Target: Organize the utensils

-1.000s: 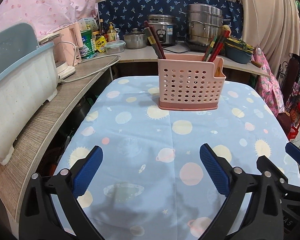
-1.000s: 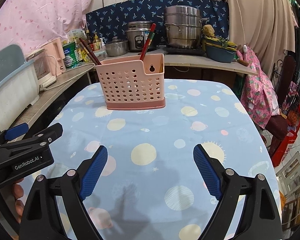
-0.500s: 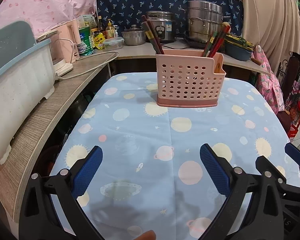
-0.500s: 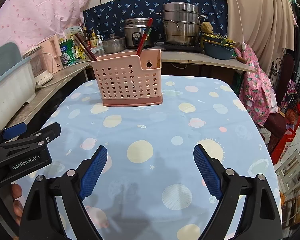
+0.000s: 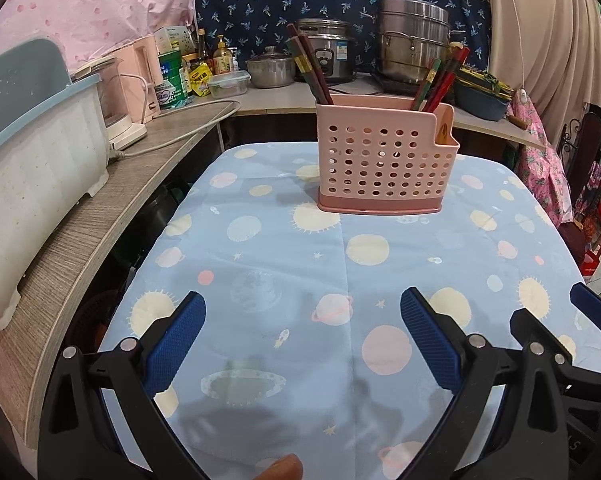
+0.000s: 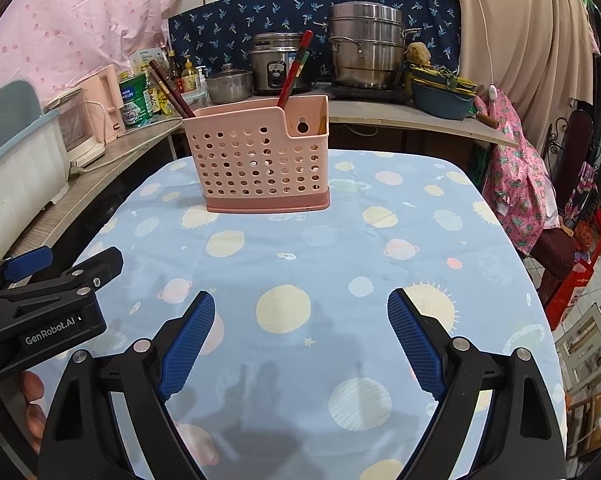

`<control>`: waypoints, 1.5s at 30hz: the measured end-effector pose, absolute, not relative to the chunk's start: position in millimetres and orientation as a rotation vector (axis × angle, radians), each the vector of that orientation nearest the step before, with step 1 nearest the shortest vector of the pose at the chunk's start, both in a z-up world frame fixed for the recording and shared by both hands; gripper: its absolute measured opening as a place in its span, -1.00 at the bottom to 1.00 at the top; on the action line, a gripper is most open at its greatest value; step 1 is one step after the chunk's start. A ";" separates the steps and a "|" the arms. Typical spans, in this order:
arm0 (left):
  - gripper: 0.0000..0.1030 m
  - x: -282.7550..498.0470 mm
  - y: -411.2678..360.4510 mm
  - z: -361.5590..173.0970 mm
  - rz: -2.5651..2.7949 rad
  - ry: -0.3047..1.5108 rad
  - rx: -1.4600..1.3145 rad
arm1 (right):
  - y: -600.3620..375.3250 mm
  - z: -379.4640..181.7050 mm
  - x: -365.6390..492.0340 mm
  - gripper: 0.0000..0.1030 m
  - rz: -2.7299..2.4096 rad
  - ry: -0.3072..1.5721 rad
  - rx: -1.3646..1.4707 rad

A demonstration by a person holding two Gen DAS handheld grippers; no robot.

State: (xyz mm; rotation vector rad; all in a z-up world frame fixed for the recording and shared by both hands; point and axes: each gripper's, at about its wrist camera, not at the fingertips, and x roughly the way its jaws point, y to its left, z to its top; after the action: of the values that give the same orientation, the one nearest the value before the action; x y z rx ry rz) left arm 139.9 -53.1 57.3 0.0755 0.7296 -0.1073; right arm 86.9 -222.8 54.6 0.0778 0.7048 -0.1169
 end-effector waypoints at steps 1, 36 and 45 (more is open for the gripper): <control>0.82 140.5 -53.2 56.9 -0.107 0.730 0.076 | -222.8 54.5 87.7 0.64 -0.119 0.704 0.078; 0.82 162.5 -57.5 51.4 -0.082 0.753 0.089 | -228.5 48.2 105.0 0.64 -0.127 0.715 0.091; 0.81 163.5 -58.8 53.1 -0.082 0.747 0.092 | -231.4 47.2 107.9 0.64 -0.133 0.714 0.098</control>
State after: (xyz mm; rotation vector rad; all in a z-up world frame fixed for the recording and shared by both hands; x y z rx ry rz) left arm 163.5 -58.8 53.1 0.0915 0.7466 -0.0822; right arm 107.9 -231.4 47.2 0.0975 0.7145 -0.1327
